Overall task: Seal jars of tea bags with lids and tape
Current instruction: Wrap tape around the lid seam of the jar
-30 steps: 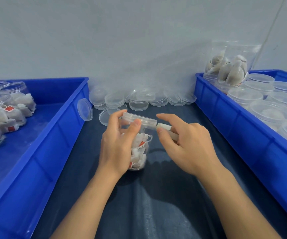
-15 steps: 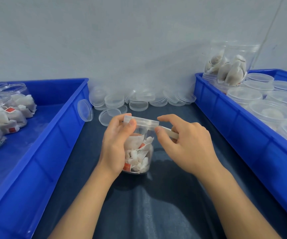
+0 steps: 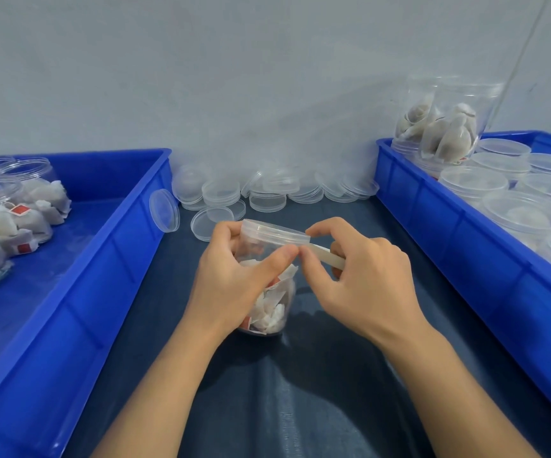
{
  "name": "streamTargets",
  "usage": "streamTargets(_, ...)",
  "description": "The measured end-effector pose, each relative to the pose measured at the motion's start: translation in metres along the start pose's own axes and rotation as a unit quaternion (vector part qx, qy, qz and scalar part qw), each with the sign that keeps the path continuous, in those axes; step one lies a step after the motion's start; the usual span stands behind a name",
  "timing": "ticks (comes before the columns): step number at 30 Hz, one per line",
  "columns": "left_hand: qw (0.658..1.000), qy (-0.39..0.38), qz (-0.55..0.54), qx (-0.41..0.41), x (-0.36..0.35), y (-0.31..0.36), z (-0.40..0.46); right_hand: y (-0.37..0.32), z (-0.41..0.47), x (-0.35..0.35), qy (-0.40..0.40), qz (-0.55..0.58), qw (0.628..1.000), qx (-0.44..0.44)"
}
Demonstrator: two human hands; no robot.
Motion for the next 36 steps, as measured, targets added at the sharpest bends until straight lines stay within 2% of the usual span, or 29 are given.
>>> streamTargets(8, 0.999, 0.041, 0.024, -0.010, -0.004, 0.010, -0.009, -0.001, -0.001, -0.004, -0.021, -0.021, 0.999, 0.017)
streamTargets(13, 0.990, 0.098, 0.086, -0.046, 0.004, 0.013, -0.012, 0.004, 0.001, -0.002, -0.012, -0.044, 0.999, 0.022)
streamTargets(20, 0.980, 0.154, 0.101, -0.077, 0.016, 0.016, -0.011, -0.001, 0.000, 0.000, 0.005, -0.026, 0.997, 0.071)
streamTargets(28, 0.989, 0.144, -0.008, -0.003, 0.014, 0.001, -0.005, -0.008, 0.002, 0.002, 0.043, -0.043, 0.994, 0.096)
streamTargets(36, 0.989, 0.073, -0.116, 0.054, 0.010, -0.015, 0.002, -0.002, 0.002, 0.007, 0.070, -0.045, 0.993, 0.082)
Point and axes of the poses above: each hand's wrist, its own z-axis towards the middle knuckle, its own x-axis out of the back of the hand, y = z × x, the point moved 7 cm from there along z, towards the middle knuckle, and after that the axes turned 3 degrees about -x, right-handed, at the moved point
